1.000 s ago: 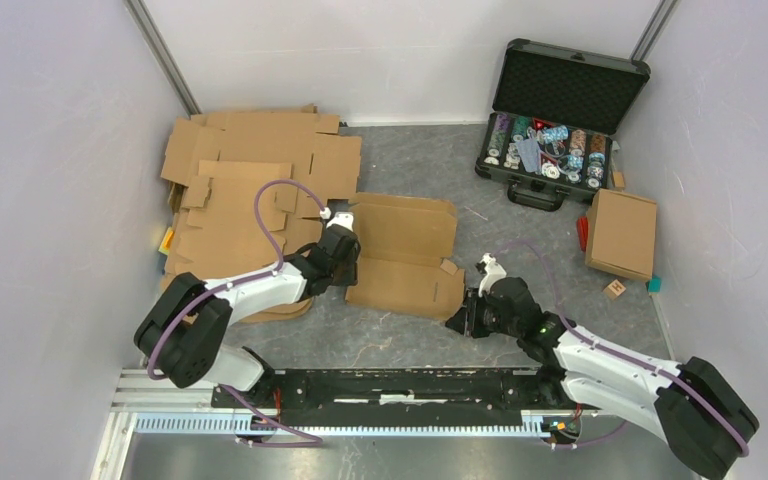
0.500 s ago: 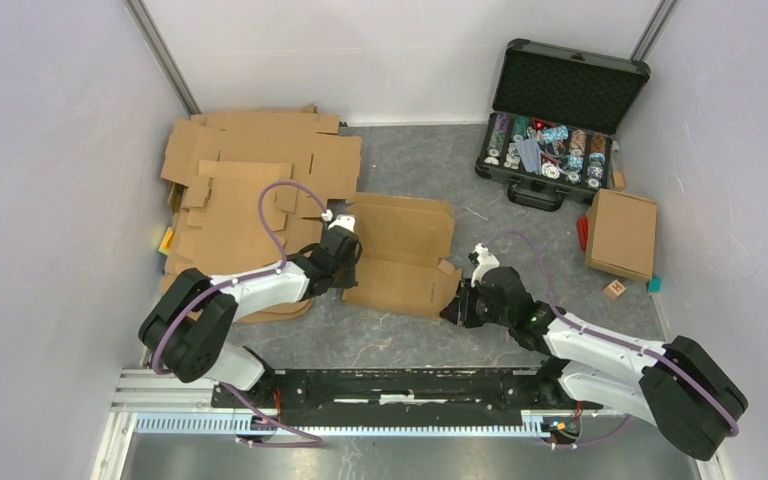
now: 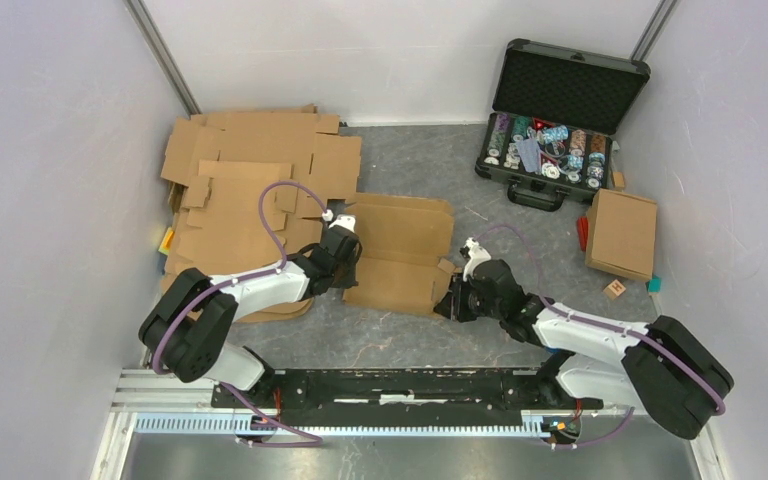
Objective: Fold the paper box
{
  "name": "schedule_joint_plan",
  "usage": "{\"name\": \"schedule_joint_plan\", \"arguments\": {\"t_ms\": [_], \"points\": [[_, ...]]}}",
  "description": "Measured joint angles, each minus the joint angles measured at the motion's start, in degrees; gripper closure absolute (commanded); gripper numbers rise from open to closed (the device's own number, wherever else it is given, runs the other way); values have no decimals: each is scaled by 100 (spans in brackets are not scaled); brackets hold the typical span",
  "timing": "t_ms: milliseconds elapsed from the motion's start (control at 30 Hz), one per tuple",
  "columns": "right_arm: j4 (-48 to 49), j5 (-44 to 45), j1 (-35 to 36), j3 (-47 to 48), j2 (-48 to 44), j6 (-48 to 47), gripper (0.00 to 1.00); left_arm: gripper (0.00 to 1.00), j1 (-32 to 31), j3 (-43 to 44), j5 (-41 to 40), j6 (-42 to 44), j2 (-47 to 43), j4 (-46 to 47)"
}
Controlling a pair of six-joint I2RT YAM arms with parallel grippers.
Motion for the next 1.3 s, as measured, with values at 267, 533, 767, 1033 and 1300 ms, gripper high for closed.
{"name": "schedule_joint_plan", "arguments": {"t_ms": [267, 533, 767, 1033, 1300], "points": [[90, -4, 68, 260, 507, -79, 100, 92, 0, 26, 42, 0, 28, 0], [70, 105, 101, 433, 601, -243, 100, 92, 0, 33, 39, 0, 35, 0], [-350, 516, 101, 525, 409, -442, 100, 92, 0, 33, 35, 0, 35, -2], [-977, 1150, 101, 662, -20, -739, 89, 92, 0, 37, 33, 0, 35, -7], [-1526, 1530, -275, 780, -428, -1187, 66, 92, 0, 42, 33, 0, 35, -20]]}}
